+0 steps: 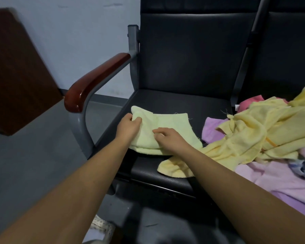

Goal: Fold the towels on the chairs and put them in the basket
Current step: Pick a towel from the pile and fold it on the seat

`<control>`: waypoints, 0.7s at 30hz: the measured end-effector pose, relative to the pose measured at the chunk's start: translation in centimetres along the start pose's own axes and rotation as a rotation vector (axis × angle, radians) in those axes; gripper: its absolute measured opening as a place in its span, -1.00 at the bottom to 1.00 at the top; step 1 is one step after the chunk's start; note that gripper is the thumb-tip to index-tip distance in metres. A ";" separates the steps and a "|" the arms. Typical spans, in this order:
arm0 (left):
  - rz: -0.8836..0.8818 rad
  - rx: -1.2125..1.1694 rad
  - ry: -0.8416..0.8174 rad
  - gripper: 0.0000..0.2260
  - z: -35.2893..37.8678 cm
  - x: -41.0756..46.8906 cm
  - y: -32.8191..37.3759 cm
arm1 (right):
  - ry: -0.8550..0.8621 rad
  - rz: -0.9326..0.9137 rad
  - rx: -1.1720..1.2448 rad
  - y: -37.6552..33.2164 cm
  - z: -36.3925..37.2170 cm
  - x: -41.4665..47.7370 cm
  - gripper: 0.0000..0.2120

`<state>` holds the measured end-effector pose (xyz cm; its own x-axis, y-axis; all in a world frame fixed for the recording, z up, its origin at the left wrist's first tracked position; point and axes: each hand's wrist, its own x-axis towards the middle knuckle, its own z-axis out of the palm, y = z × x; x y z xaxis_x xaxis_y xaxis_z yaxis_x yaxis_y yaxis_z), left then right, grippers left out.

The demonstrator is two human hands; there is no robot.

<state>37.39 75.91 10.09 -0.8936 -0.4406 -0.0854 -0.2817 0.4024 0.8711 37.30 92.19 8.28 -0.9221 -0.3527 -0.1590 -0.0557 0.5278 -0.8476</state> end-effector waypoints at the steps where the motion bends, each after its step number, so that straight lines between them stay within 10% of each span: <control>1: 0.033 0.036 0.016 -0.91 -0.4 0.2 0.3 | 0.003 0.037 0.116 -0.2 0.1 0.2 -0.70; 7: 0.231 0.174 -0.062 -0.89 0.5 -0.8 4.2 | 0.180 0.226 0.599 0.1 -2.9 1.4 -0.61; 10: 0.089 -0.192 -0.314 -0.82 2.2 -2.4 6.1 | 0.261 0.307 0.786 0.7 -5.6 1.5 -0.50; 21: -0.182 -0.060 -0.242 -0.76 4.3 -1.2 1.7 | 0.288 0.328 0.518 2.8 -5.5 1.4 -0.92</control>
<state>36.50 80.57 9.57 -0.8898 -0.2942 -0.3489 -0.4298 0.2829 0.8575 33.78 97.41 8.44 -0.9292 0.0206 -0.3691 0.3691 0.1089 -0.9230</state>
